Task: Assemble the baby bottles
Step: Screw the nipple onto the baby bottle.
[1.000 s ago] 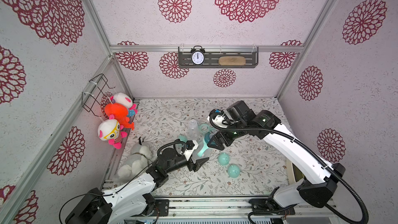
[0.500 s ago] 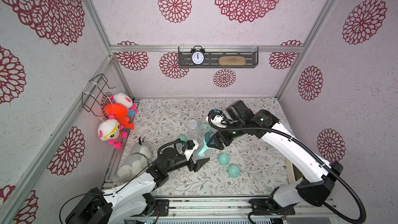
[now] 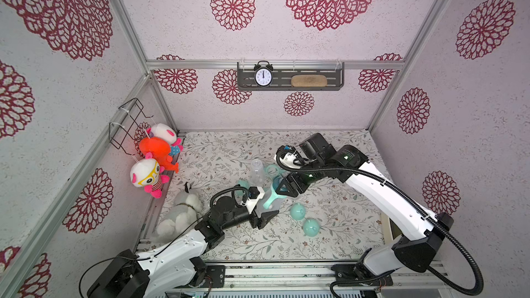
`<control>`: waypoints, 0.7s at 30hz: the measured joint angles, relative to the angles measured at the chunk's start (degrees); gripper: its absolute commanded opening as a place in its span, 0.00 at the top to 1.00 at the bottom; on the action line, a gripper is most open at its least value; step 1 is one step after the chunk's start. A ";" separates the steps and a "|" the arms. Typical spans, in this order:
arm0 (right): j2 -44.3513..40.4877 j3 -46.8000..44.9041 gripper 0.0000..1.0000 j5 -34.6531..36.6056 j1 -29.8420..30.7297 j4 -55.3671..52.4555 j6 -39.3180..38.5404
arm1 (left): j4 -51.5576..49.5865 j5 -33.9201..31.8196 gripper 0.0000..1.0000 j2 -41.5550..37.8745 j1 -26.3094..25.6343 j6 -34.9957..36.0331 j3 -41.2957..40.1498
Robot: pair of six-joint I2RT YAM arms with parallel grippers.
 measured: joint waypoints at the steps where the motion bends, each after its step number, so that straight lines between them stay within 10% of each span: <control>1: 0.04 0.00 0.40 0.00 -0.02 0.04 0.39 | -0.11 -0.11 1.00 -0.02 0.00 0.00 0.02; 21: 0.39 -5.38 0.77 4.11 0.37 0.37 24.02 | -6.14 -26.45 1.00 1.79 -12.57 7.85 0.96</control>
